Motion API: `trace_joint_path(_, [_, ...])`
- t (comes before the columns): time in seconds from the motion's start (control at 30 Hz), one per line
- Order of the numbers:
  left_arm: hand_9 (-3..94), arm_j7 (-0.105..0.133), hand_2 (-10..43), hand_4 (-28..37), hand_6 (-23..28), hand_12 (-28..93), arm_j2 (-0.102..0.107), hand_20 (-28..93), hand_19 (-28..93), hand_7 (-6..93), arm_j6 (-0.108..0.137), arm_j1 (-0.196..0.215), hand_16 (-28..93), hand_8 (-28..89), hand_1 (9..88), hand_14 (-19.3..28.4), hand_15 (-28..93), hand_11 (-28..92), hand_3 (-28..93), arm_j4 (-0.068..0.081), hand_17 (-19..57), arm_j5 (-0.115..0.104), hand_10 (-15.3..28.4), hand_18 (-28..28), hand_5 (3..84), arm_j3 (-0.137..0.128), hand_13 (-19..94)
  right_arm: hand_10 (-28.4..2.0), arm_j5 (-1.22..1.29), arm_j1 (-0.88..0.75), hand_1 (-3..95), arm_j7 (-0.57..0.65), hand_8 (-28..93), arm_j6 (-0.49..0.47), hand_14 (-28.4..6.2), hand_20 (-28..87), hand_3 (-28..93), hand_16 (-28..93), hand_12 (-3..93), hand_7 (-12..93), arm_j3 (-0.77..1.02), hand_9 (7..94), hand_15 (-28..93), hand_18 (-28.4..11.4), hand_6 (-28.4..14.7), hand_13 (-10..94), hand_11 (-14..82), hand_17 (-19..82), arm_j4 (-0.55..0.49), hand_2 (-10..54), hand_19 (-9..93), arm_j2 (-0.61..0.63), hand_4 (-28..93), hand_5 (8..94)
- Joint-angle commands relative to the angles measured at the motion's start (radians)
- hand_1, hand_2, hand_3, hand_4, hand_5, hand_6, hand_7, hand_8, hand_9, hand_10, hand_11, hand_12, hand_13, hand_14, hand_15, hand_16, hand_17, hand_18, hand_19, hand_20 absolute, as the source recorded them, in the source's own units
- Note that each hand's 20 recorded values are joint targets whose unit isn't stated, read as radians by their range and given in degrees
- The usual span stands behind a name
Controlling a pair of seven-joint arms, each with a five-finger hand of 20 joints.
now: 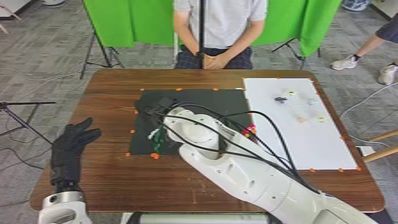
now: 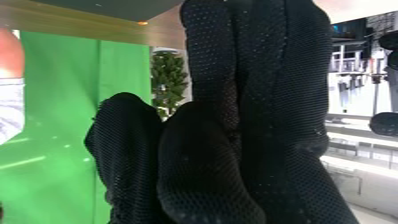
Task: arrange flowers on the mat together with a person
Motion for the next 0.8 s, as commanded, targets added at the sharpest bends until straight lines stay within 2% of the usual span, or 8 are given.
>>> trace_joint_path(0.03, [55.0,0.002,20.6,-28.3,4.1,13,-0.005,19,15,13.9,-0.009,0.015,-3,-7,16.9,19.0,24,22,63,0.002,12.0,0.001,16.1,12.5,50.4,0.002,43,-9.0,0.083,0.035,88.0,0.029,6,0.064,1.9,70,-28,20,33.5,18,0.015,93.7,76,-14.7,2.8,94,13.5,71,-0.074,-9.5,93,0.038,42,82.6])
trace_joint_path(0.13, [55.0,-0.001,19.5,-28.3,4.2,13,-0.005,19,15,13.8,-0.007,0.022,-3,-7,17.1,19.0,24,22,63,-0.003,12.0,0.003,16.2,12.5,50.4,-0.001,43,-9.2,0.170,0.033,87.2,0.044,6,0.124,1.9,68,-28,20,34.2,18,0.047,93.4,73,-14.5,2.7,94,11.6,69,-0.160,-9.5,93,0.085,42,81.2])
trace_joint_path(0.27, [54.8,-0.004,17.2,-28.3,4.2,13,-0.013,19,15,13.8,-0.012,0.037,-3,-7,17.1,19.0,24,22,63,-0.010,11.9,0.009,16.2,12.5,50.3,-0.006,43,-10.8,0.283,-0.028,83.7,0.021,5,0.201,0.1,49,-28,26,30.4,19,0.159,87.3,55,-13.2,2.0,94,13.8,63,-0.269,-9.4,93,0.136,43,76.1])
trace_joint_path(0.33, [54.7,-0.003,15.6,-28.3,4.2,13,-0.012,19,15,13.8,-0.017,0.041,-3,-7,16.9,19.0,24,22,63,-0.012,11.8,0.009,16.1,12.6,50.2,-0.008,43,-12.0,0.381,-0.067,65.4,0.018,4,0.235,-2.4,39,14,27,22.7,19,0.220,82.7,46,-13.7,1.7,91,17.4,59,-0.326,-9.5,90,0.165,15,72.8])
trace_joint_path(0.37, [54.7,-0.006,15.2,-28.3,4.2,13,-0.015,19,15,13.8,-0.019,0.046,-3,-7,17.0,19.0,24,22,63,-0.014,11.8,0.012,16.1,12.6,50.2,-0.010,43,-13.1,0.430,-0.096,49.7,0.005,-3,0.228,-4.3,34,47,28,20.9,18,0.265,79.4,39,-14.2,1.3,89,17.3,55,-0.355,-9.5,86,0.173,-7,70.1])
trace_joint_path(0.4, [54.6,-0.005,14.6,-28.3,4.2,13,-0.017,19,15,13.8,-0.021,0.046,-3,-7,17.0,19.0,24,22,63,-0.015,11.7,0.011,16.1,12.6,50.2,-0.010,43,-14.3,0.484,-0.125,40.9,0.003,-8,0.235,-7.3,31,60,27,19.6,17,0.303,75.4,32,-15.6,0.6,83,15.8,50,-0.386,-9.5,80,0.188,-14,67.5])
trace_joint_path(0.63, [54.2,-0.023,13.2,-28.3,4.2,13,-0.027,19,14,13.5,-0.039,0.039,-3,-7,16.8,18.9,24,22,64,-0.011,11.3,0.021,16.1,12.7,49.8,-0.009,42,-18.3,0.904,-0.347,21.8,-0.073,-7,0.134,-18.9,31,65,20,15.9,10,0.643,57.1,16,-20.4,-3.8,55,7.5,30,-0.525,-7.0,44,0.242,-13,57.5])
trace_joint_path(0.8, [54.1,-0.029,12.8,-28.3,4.0,13,-0.031,19,13,13.7,-0.047,0.050,-2,-7,16.8,18.8,23,22,64,-0.020,11.0,0.025,16.1,12.7,49.9,-0.007,42,-17.7,1.318,-0.542,15.4,-0.122,-7,0.030,-20.5,26,65,16,13.2,5,0.895,39.2,8,-20.0,-4.0,32,3.4,17,-0.568,-3.9,19,0.243,-13,45.9])
